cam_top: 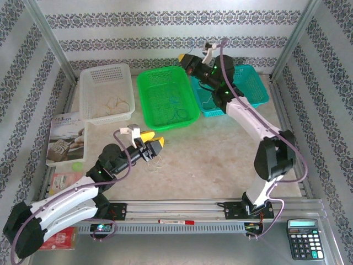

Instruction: Untangle the cables

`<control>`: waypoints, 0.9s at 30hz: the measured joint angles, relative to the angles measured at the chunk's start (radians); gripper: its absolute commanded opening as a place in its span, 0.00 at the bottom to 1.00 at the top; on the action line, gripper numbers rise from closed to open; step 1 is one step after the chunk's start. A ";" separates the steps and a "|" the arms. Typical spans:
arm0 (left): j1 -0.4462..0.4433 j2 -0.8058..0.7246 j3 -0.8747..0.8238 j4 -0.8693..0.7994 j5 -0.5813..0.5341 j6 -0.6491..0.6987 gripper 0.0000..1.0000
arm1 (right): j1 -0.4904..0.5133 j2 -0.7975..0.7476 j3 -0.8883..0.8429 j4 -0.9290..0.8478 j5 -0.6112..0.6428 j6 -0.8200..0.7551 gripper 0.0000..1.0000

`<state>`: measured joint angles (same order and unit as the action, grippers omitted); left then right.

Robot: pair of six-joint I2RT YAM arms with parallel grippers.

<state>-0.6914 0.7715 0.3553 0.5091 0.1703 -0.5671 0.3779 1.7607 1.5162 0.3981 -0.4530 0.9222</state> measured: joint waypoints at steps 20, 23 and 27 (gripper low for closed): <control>0.000 -0.097 -0.002 -0.169 -0.082 -0.019 0.95 | 0.026 0.247 0.063 -0.195 -0.019 -0.175 0.62; 0.000 -0.097 -0.002 -0.176 -0.095 -0.019 1.00 | 0.031 0.177 0.032 -0.232 -0.002 -0.219 0.62; 0.000 -0.097 -0.002 -0.194 -0.107 -0.018 1.00 | 0.031 0.057 -0.047 -0.238 0.018 -0.254 0.61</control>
<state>-0.6914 0.6750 0.3538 0.3153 0.0631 -0.5854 0.4088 1.8179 1.4696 0.1600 -0.4347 0.6682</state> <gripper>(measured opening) 0.996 0.614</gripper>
